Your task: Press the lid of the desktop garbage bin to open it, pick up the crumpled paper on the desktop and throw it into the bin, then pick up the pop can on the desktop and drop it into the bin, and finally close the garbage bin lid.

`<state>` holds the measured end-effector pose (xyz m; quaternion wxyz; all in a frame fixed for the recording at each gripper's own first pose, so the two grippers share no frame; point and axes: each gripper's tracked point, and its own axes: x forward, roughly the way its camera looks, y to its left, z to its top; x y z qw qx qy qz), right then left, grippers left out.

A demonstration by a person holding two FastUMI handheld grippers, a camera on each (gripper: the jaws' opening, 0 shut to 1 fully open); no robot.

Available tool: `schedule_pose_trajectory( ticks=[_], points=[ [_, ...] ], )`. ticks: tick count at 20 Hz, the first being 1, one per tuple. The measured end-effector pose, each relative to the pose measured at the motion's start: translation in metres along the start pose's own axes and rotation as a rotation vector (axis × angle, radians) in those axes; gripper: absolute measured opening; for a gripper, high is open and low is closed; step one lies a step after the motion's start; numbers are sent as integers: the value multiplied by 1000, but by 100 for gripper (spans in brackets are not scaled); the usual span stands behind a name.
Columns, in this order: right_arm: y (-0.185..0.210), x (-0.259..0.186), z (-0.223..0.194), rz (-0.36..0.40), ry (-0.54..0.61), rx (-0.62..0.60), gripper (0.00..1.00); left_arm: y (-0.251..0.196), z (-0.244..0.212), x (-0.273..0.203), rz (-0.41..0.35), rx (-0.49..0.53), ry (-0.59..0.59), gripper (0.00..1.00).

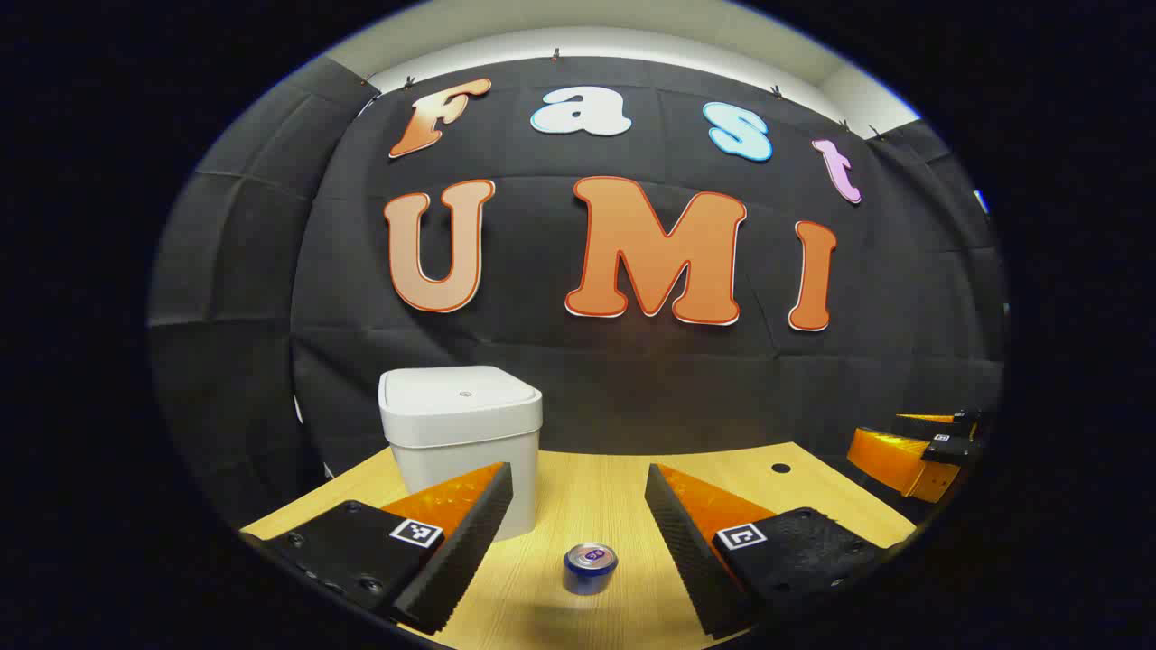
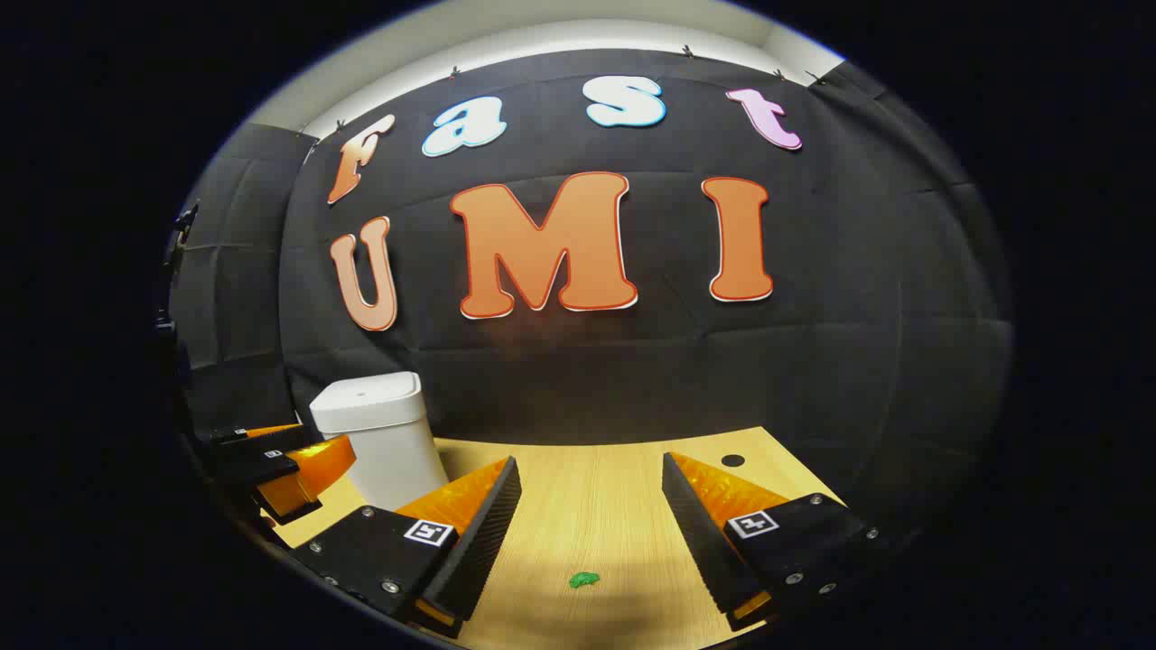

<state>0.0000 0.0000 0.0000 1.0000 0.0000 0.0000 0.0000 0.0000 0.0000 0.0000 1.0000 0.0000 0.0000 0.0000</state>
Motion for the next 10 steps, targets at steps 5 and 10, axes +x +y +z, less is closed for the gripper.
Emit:
schedule_pose_trajectory(
  ticks=[5, 10],
  points=[
    [3, 1, 0, -24, -6, 7, 94, 3, 6, 7, -5, -17, -11, 94],
    [8, 4, -4, -21, 4, -1, 94, 2, 3, 7, -20, -13, 9, 94]
  ],
)
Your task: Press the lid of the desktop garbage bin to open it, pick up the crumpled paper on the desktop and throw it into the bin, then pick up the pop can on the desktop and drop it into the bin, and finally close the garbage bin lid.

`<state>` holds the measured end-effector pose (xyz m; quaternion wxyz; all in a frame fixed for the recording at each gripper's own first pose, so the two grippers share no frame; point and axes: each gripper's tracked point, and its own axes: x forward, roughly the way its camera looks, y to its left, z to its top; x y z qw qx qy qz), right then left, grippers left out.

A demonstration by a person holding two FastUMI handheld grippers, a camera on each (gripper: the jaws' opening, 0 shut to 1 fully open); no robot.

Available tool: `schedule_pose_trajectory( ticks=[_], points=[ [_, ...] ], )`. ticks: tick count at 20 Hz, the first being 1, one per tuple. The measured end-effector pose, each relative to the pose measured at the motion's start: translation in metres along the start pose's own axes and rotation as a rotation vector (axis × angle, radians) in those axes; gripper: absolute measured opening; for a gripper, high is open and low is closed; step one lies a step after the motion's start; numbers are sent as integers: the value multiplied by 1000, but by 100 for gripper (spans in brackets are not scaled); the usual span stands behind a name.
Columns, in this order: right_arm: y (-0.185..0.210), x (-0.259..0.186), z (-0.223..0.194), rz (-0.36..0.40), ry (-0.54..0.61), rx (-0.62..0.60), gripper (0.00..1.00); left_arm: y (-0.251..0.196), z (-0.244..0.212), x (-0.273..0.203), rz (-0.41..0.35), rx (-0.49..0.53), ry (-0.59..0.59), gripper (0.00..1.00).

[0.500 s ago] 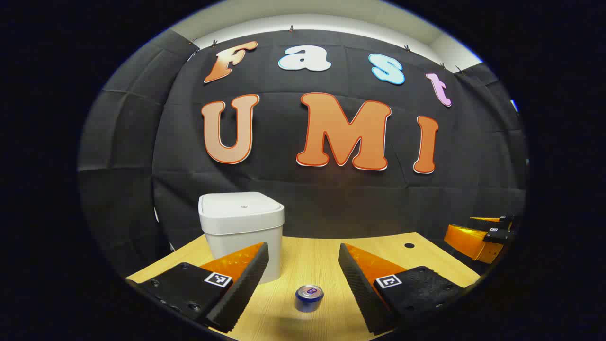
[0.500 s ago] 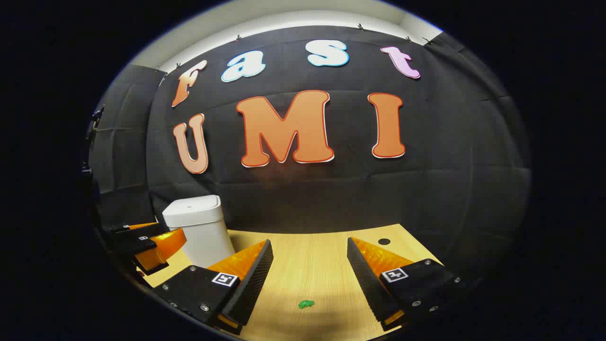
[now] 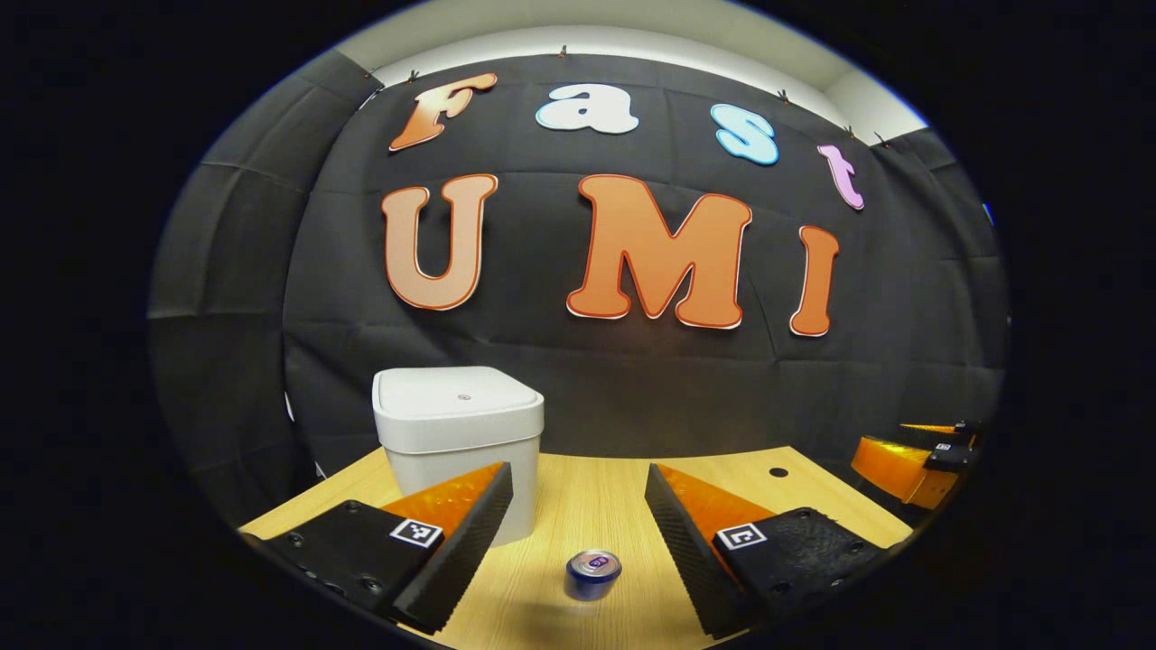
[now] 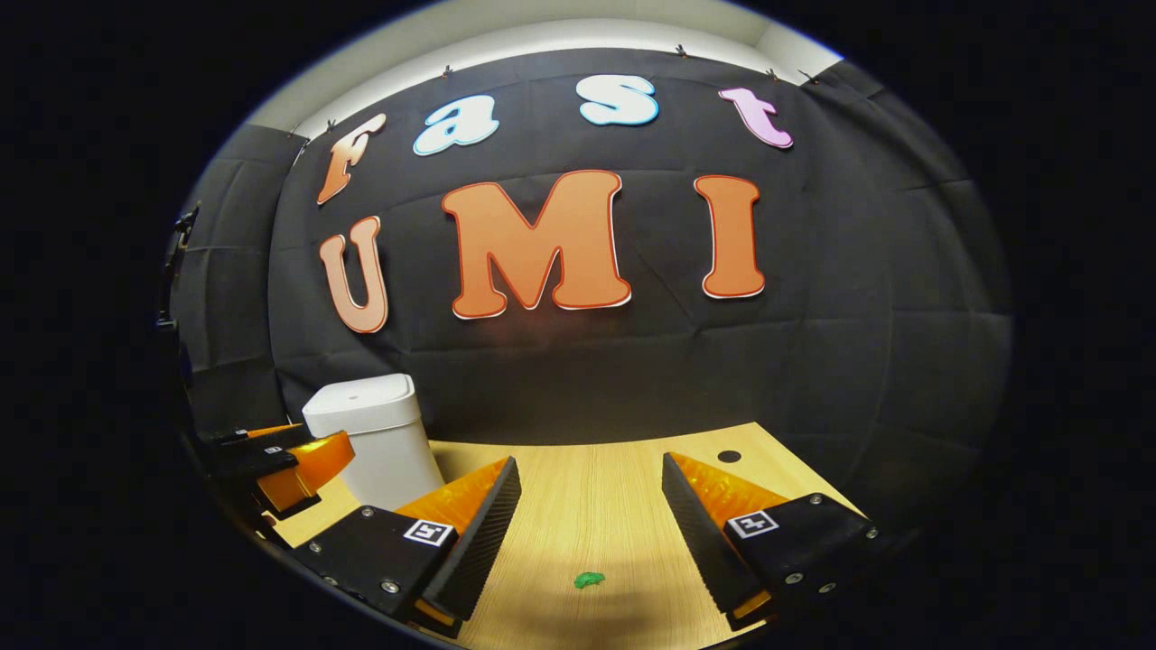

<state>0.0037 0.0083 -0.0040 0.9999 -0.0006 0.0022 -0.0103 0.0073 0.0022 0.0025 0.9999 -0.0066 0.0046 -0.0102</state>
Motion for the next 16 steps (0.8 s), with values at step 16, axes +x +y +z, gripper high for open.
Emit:
schedule_pose_trajectory(
  ticks=[16],
  points=[
    [3, 10, -2, 32, 23, -25, 94, 4, -4, 8, 13, -22, 44, 94]
  ],
)
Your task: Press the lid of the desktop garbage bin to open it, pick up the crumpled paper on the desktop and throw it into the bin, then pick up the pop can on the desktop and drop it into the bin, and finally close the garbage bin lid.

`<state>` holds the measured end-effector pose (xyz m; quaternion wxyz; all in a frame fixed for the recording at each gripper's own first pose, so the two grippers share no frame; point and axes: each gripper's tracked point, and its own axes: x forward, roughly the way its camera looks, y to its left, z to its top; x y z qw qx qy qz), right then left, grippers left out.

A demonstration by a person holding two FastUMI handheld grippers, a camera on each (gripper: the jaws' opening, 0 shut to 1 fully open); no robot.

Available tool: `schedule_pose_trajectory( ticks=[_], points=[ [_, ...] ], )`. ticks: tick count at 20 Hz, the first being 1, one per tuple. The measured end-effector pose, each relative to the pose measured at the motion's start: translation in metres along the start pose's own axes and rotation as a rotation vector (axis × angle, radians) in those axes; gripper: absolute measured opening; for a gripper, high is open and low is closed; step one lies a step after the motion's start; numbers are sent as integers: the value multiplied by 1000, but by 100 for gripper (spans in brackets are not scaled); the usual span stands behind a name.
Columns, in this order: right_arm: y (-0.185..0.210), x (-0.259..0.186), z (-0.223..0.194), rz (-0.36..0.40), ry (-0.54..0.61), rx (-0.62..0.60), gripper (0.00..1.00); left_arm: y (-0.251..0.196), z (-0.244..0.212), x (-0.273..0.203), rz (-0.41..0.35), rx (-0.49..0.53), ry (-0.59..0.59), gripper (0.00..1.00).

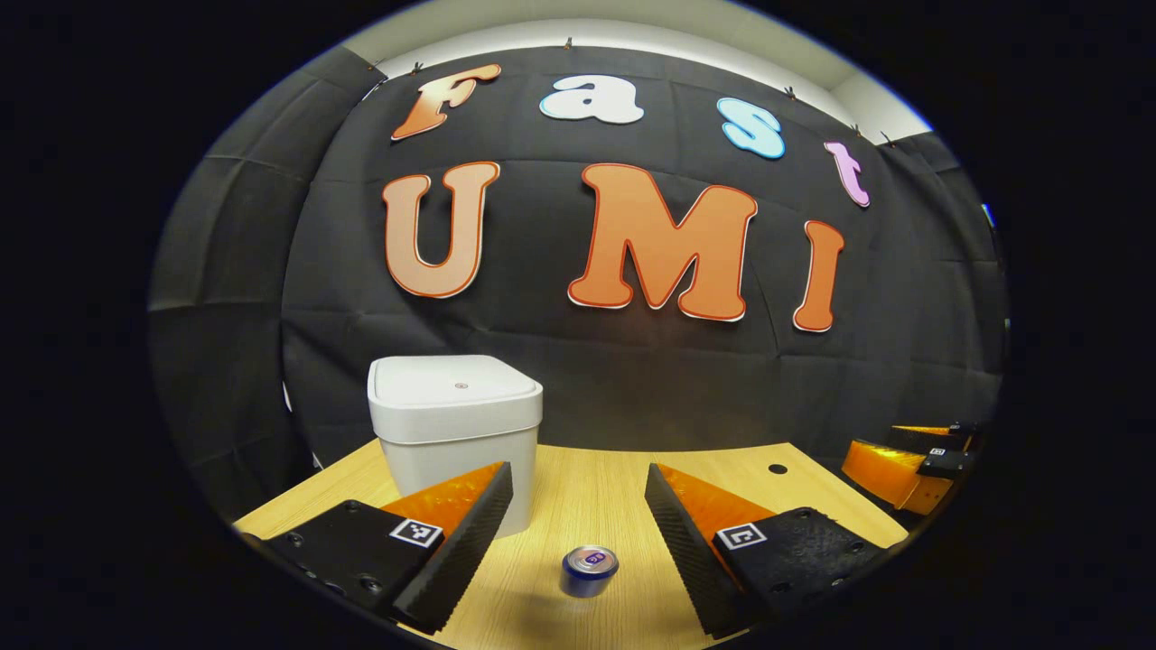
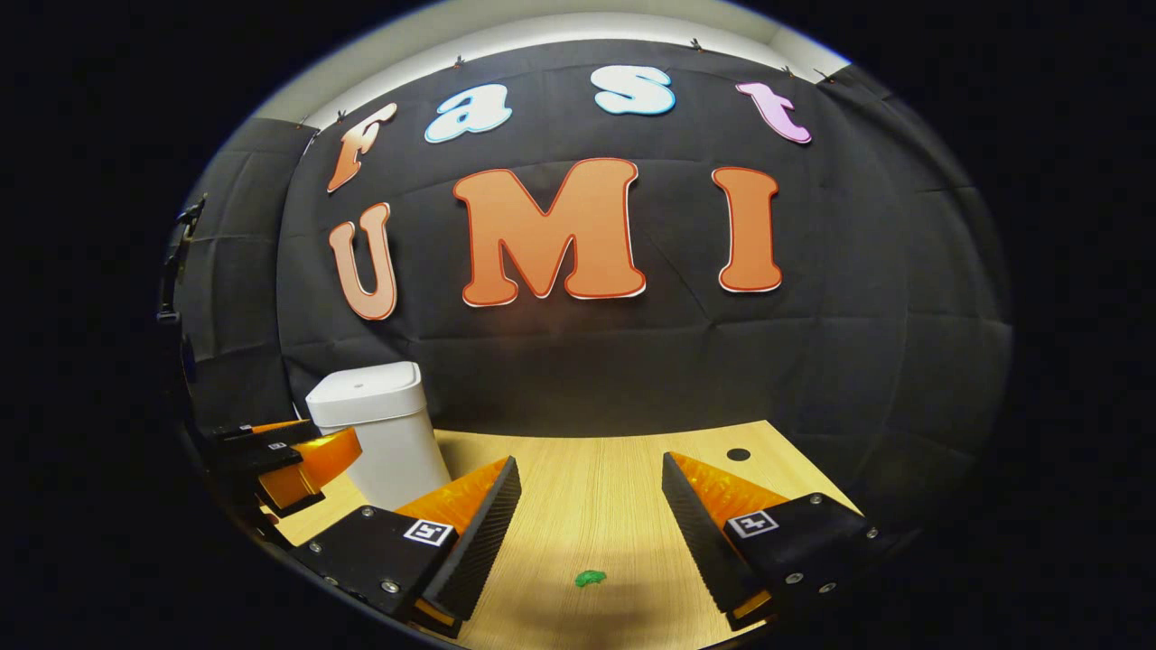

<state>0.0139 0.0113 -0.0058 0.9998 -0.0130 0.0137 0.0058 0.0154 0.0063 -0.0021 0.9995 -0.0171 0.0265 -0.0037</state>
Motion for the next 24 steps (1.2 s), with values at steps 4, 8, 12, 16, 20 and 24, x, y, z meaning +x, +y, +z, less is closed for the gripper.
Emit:
schedule_pose_trajectory(
  ticks=[4, 8, 12, 16, 20, 24],
  points=[
    [0, 2, 0, 2, 3, 7, 94, 2, 0, 1, 6, 3, 0, 94],
    [-3, 3, 2, -5, 0, 4, 94, 2, -1, 3, 9, -1, 4, 94],
    [-5, 4, 0, -13, 4, 5, 94, 3, -2, 3, 6, 5, 13, 94],
    [-5, 5, 1, -17, 4, 6, 94, 3, 0, 5, 3, 19, 2, 94],
    [-4, 8, 1, -20, 5, 3, 94, 3, 5, 6, 3, 31, -16, 94],
    [-6, 7, 5, -30, -9, -2, 94, 4, 13, 9, -2, 39, -48, 94]
  ],
)
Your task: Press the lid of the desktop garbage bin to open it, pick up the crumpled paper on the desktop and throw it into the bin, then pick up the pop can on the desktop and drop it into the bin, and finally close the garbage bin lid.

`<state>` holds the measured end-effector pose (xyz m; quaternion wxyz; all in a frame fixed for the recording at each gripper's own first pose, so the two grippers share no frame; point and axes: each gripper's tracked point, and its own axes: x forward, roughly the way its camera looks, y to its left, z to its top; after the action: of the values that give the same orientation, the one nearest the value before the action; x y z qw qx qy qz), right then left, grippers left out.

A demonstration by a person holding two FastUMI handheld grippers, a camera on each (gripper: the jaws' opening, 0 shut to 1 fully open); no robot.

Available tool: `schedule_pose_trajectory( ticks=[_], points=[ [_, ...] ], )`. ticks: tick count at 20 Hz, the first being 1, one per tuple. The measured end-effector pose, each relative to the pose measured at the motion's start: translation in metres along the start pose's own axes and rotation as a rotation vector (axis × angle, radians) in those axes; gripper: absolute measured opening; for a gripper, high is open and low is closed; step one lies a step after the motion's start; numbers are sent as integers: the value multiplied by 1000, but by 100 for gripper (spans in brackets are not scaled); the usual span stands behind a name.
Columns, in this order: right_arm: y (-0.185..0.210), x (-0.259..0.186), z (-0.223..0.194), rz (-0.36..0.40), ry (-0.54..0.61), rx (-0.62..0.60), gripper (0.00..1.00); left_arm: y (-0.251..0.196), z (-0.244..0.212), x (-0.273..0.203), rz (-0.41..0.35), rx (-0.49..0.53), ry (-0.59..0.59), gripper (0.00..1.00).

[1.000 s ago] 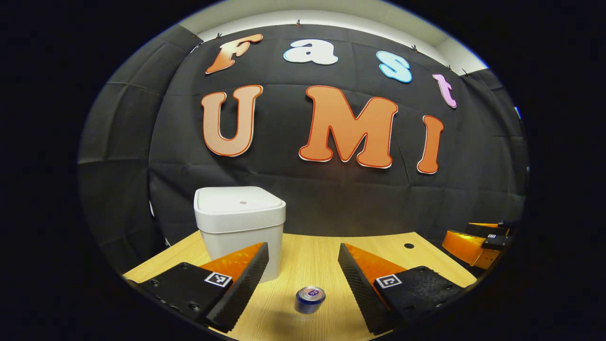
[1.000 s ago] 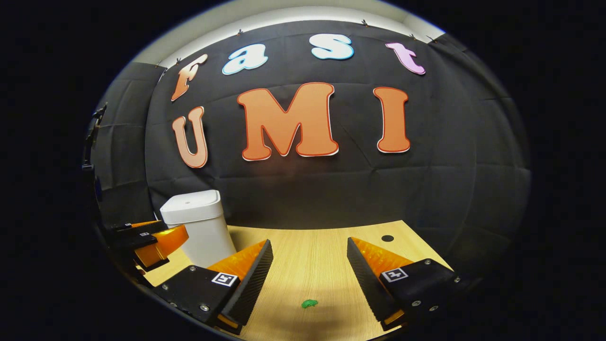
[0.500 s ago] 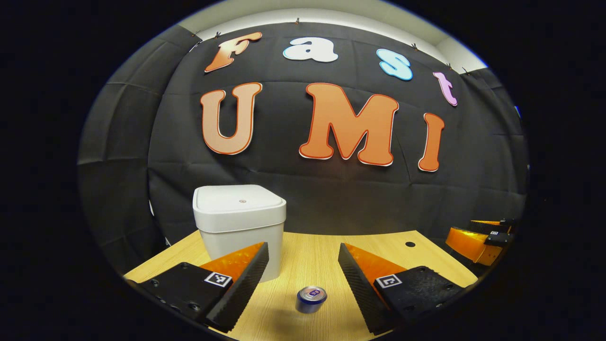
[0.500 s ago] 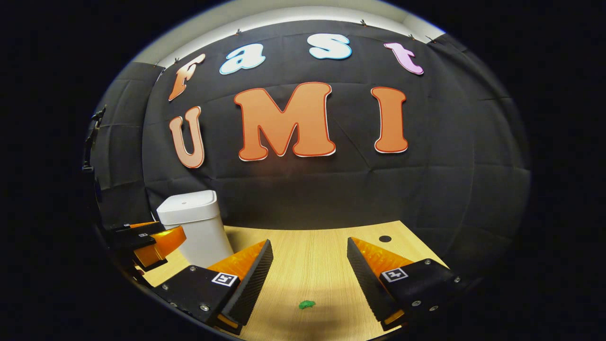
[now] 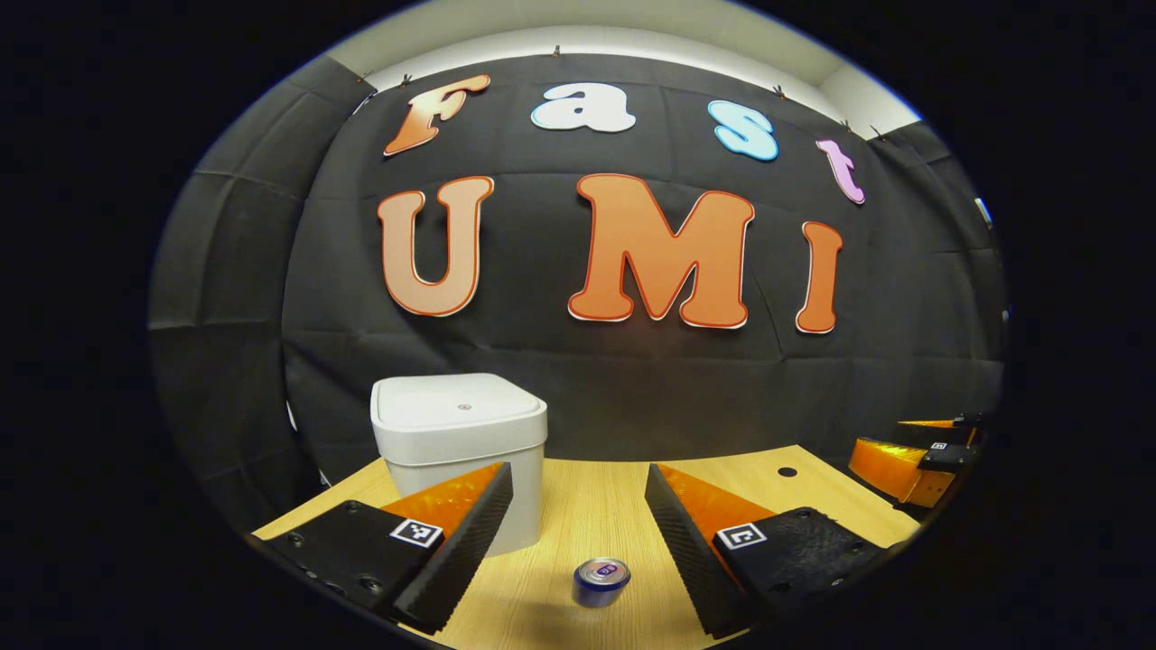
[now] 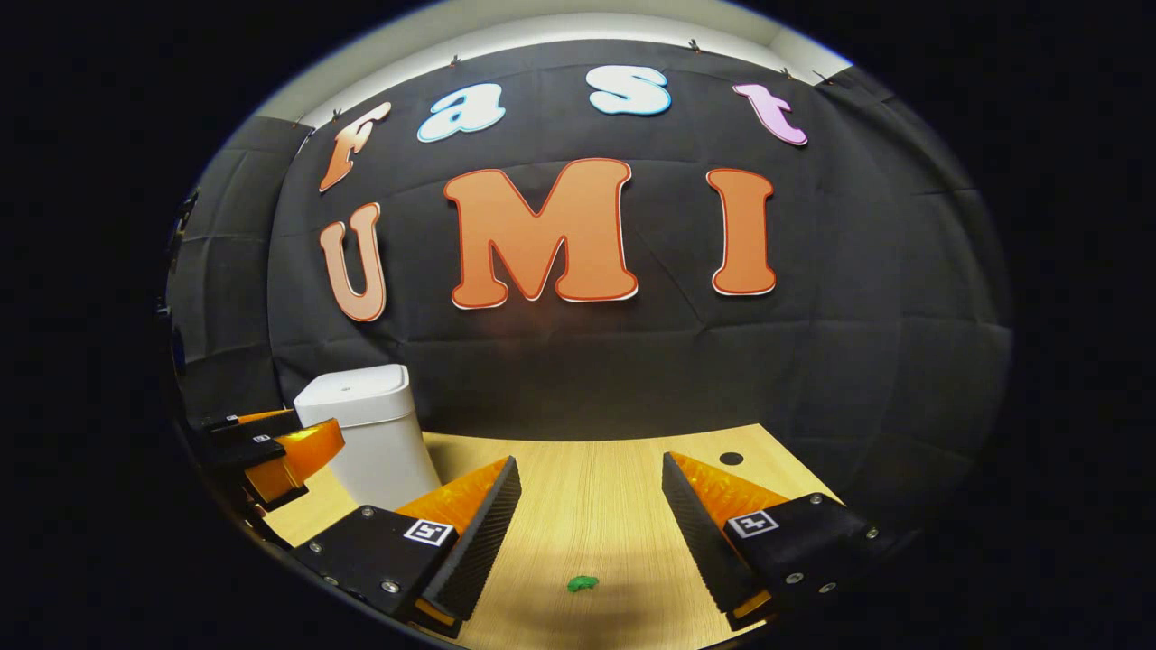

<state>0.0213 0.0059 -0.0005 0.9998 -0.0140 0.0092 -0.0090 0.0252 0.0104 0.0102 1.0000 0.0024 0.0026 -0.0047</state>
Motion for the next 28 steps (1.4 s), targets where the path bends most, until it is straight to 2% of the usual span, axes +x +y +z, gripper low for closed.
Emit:
schedule_pose_trajectory(
  ticks=[4, 5, 7, 8, 9, 10, 11, 13, 17, 19, 23, 28],
  points=[
    [-1, -1, 2, -6, -3, -3, 94, -4, 1, -1, -11, -14, -1, 94],
    [-1, -1, 3, -6, -6, -3, 94, -4, 3, 0, -13, -14, -2, 89],
    [-2, -3, 4, -6, -7, -3, 94, -1, 4, -1, -7, -8, -8, 72],
    [-2, -3, 4, -7, -8, -1, 94, 1, 5, 0, -6, -7, -13, 67],
    [-2, -3, 5, -7, -10, 0, 94, 2, 6, 0, -2, -13, -16, 55],
    [-2, -5, 6, -8, -13, 1, 94, 4, 7, 1, 3, -20, -16, 50],
    [-3, -5, 7, -8, -17, 3, 94, 6, 8, 2, 15, -22, -13, 39],
    [-3, -6, 9, -8, -22, 4, 94, 14, 11, 2, 40, -12, -19, 26],
    [-1, -5, 11, -2, -26, 4, 94, 30, 17, 13, 64, 7, -7, 6],
    [2, -4, 11, 5, -24, 4, 94, 45, 25, 20, 97, 1, 1, 0],
    [6, 0, 9, 16, -16, -4, 94, 59, 42, 27, 100, 13, -6, 0],
    [15, 7, 8, 34, -9, -3, 94, 75, 52, 51, 96, 23, 64, 0]
  ],
)
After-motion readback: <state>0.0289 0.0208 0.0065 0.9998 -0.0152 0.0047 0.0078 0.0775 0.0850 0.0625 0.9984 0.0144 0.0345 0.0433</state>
